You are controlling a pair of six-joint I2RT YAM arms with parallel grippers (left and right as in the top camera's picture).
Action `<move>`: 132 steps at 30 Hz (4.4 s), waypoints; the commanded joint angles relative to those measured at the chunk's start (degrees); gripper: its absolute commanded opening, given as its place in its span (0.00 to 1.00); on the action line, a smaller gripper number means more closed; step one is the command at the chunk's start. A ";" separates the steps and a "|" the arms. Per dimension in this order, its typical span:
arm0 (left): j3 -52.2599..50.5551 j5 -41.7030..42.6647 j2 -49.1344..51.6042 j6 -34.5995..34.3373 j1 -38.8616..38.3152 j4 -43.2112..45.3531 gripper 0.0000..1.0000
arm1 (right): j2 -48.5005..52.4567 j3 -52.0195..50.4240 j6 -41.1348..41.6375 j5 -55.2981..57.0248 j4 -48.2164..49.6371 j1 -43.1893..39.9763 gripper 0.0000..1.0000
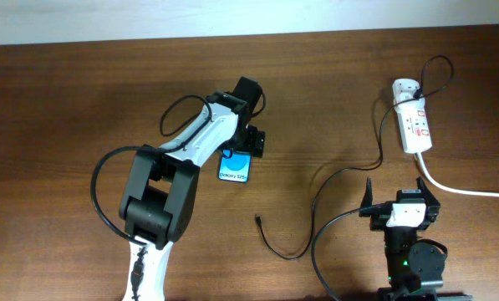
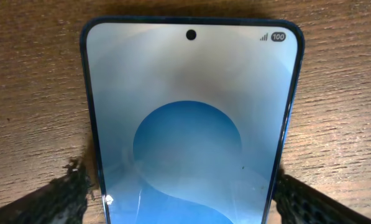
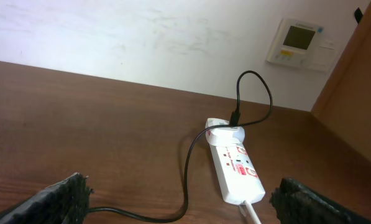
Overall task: Plug charger to phone and switch on socket
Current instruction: 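Close the left gripper on the phone's top edge, then lift the phone with the left gripper and hold it upright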
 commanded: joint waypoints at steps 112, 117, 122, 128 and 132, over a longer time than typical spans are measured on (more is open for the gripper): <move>12.41 92.45 2.54 -15.98 28.55 -13.90 0.75 | -0.33 -0.31 0.00 0.87 -0.44 0.37 0.98; 12.41 92.45 2.54 -15.96 28.55 -13.90 0.75 | -0.33 -0.31 0.02 0.87 -0.44 0.37 0.98; 12.41 92.45 2.54 -15.96 28.55 -13.90 0.75 | -0.33 -0.31 0.02 0.87 -0.44 0.37 0.98; 12.41 92.45 2.54 -15.96 28.55 -13.90 0.75 | -0.33 -0.31 0.00 0.87 -0.44 0.37 0.98; 12.41 92.45 2.54 -15.96 28.55 -13.90 0.75 | -0.33 -0.31 0.00 0.87 -0.44 0.37 0.98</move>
